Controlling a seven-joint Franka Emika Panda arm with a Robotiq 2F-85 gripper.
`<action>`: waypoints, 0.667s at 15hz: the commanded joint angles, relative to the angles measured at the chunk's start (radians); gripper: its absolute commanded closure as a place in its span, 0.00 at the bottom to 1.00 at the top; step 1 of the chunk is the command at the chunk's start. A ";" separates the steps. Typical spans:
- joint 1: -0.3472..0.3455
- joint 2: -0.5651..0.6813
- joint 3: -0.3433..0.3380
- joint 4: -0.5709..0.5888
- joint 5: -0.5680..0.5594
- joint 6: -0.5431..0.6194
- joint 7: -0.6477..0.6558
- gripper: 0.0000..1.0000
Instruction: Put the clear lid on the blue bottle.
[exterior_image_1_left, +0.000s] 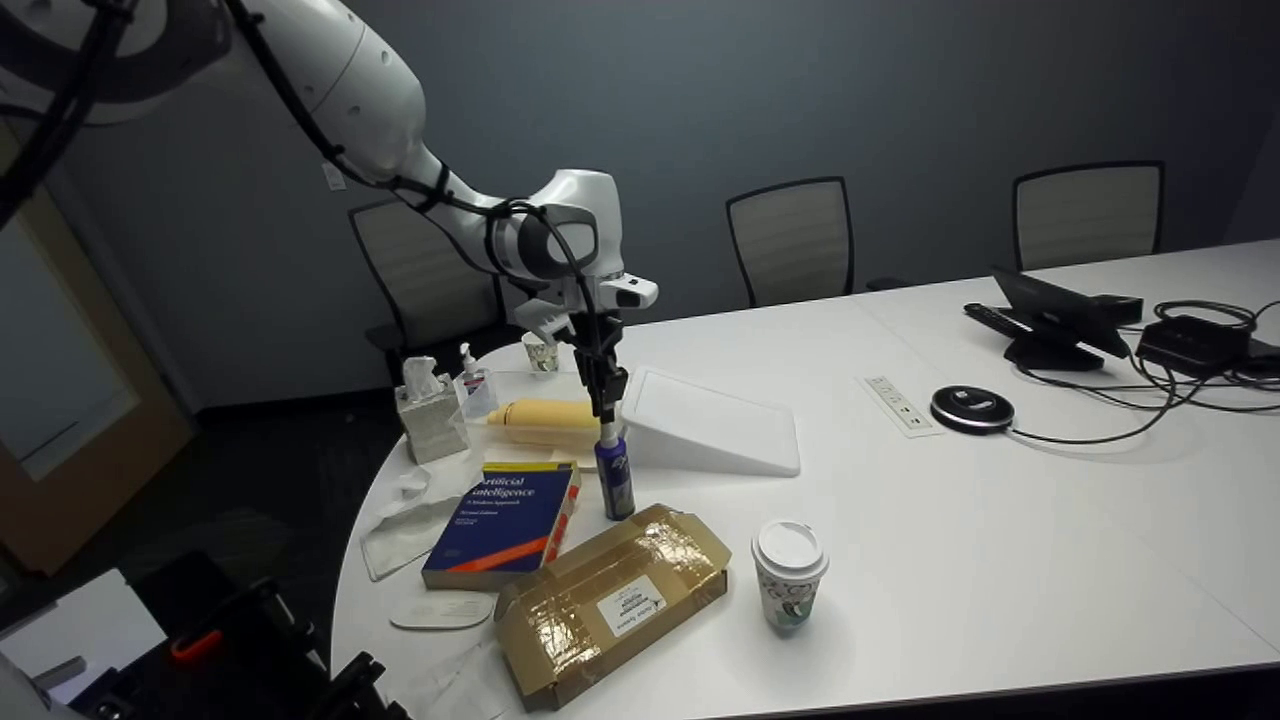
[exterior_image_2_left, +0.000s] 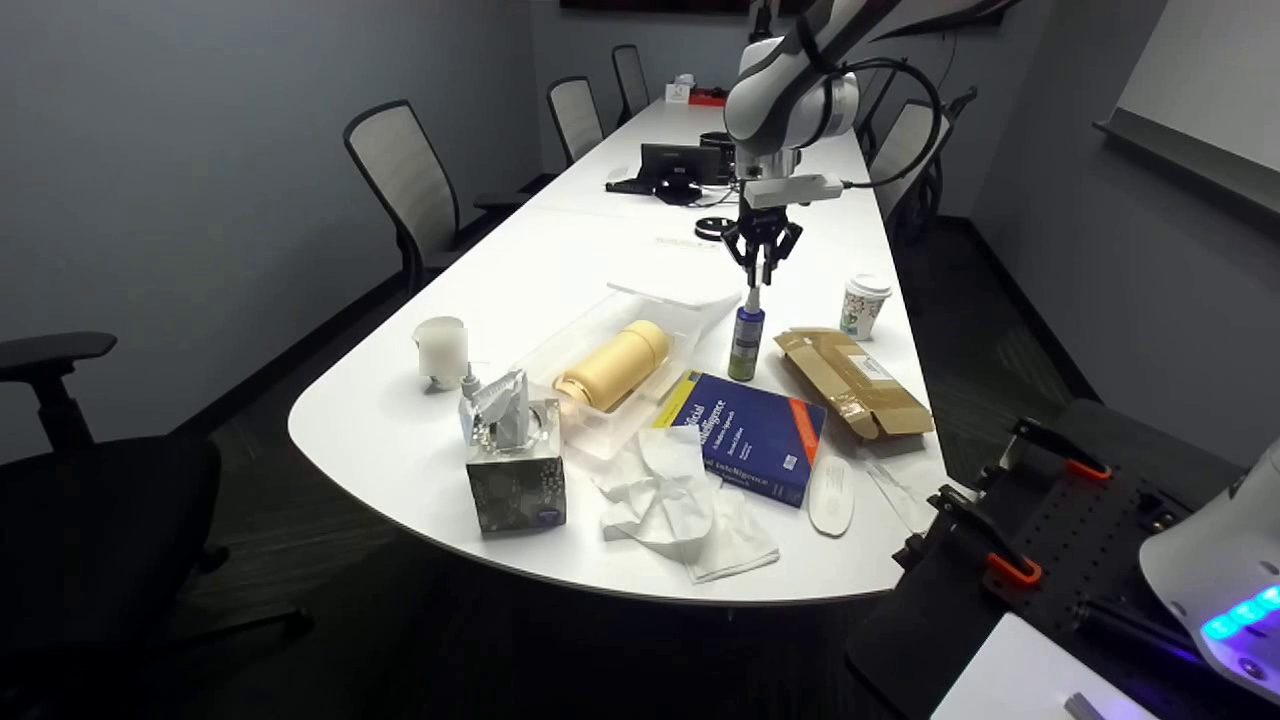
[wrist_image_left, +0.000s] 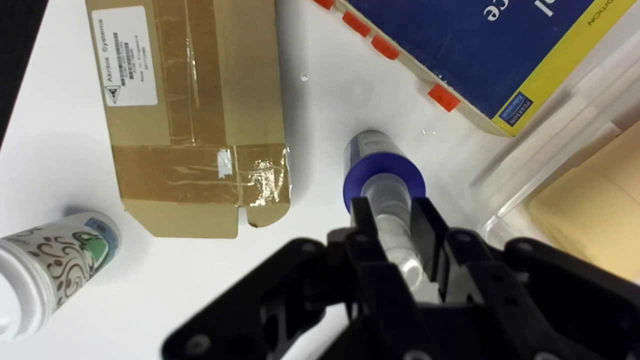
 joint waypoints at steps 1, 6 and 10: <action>-0.004 0.023 0.005 0.048 -0.018 -0.043 -0.012 0.94; -0.009 0.031 0.008 0.062 -0.011 -0.067 -0.015 0.94; -0.013 0.031 0.014 0.067 -0.002 -0.084 -0.018 0.94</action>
